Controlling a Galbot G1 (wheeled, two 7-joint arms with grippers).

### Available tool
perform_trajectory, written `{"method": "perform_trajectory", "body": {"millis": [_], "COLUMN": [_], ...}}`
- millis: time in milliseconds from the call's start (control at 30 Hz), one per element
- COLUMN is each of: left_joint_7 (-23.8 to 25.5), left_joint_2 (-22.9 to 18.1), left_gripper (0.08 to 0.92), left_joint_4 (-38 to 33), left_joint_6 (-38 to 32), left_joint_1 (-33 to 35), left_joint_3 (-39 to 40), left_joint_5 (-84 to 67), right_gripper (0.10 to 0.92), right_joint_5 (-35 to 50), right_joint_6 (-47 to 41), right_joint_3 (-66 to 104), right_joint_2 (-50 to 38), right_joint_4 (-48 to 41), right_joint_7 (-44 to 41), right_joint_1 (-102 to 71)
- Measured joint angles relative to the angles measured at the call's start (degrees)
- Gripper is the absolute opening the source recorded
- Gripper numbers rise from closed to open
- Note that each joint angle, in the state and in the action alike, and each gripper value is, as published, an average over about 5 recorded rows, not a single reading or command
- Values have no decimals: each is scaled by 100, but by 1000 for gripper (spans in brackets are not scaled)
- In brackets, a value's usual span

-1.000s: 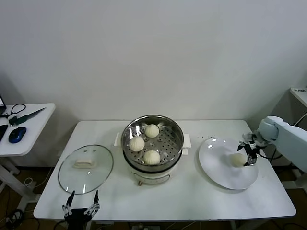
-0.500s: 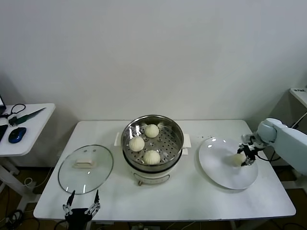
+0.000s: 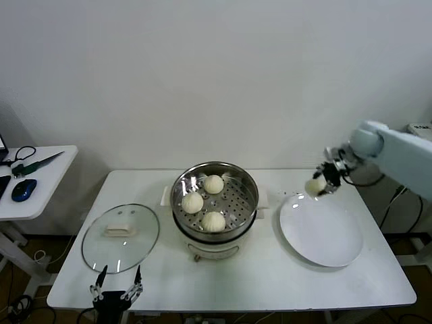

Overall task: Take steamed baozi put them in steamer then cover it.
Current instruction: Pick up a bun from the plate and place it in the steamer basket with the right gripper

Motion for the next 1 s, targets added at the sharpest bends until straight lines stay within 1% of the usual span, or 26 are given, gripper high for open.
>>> {"method": "perform_trajectory", "body": {"millis": [200, 400, 633, 1000], "left_joint_7": [2, 10, 11, 12], "left_joint_2": [41, 45, 45, 41], "left_gripper": [823, 823, 823, 823], "left_joint_4": [-42, -99, -116, -131], "left_joint_6": [16, 39, 25, 9], "left_joint_1": [7, 14, 50, 58], "left_joint_3": [-27, -46, -49, -26], "left_joint_5": [-37, -59, -65, -53], "right_gripper": [611, 611, 611, 611], "right_joint_5": [1197, 1833, 1985, 1638], "right_joint_6": [-498, -894, -1210, -1513], "right_joint_3": [-607, -901, -1084, -1156], "right_joint_2": [543, 1116, 1649, 1932], "right_joint_4": [767, 1179, 1295, 1239], "right_joint_7": [130, 364, 655, 968], "right_joint_1": [1068, 1398, 1228, 648]}}
